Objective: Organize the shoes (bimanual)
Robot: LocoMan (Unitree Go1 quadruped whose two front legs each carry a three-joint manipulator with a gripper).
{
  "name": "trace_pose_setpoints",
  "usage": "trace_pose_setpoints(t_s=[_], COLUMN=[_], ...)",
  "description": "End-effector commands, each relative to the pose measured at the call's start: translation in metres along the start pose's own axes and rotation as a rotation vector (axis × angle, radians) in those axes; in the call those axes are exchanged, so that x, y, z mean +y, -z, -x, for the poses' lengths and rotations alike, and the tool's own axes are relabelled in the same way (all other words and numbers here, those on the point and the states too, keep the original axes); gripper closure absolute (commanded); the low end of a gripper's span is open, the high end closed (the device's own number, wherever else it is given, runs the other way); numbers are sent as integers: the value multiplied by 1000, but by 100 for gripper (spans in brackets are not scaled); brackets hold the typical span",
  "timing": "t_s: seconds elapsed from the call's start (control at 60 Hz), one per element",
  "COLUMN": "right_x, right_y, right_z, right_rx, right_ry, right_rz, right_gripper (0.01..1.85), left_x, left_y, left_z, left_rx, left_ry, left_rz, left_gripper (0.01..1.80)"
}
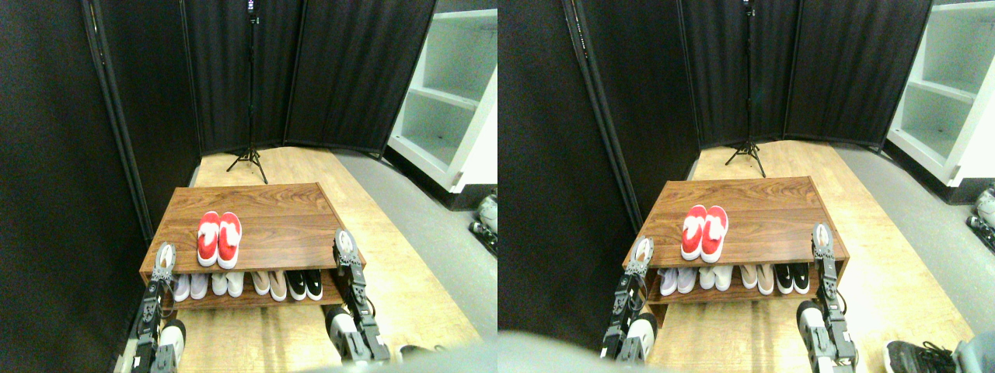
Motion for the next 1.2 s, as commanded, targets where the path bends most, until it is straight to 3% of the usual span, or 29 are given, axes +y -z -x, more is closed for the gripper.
trace_pose_setpoints(t_s=[0.017,0.367,0.917,1.2], right_x=[8,7,7,8], right_y=[0,-2,0,1], right_z=[-1,-3,2,5], right_rx=[-2,13,11,18], right_ry=[-40,-76,-72,-81], right_rz=[-8,26,11,22], right_gripper=[185,185,185,185], left_x=[-15,-25,-22,-21], left_y=[0,13,14,15], left_z=[7,32,40,46], left_rx=[15,4,8,-17], left_ry=[58,9,2,-6], left_rz=[41,37,56,101], left_gripper=[180,180,180,180])
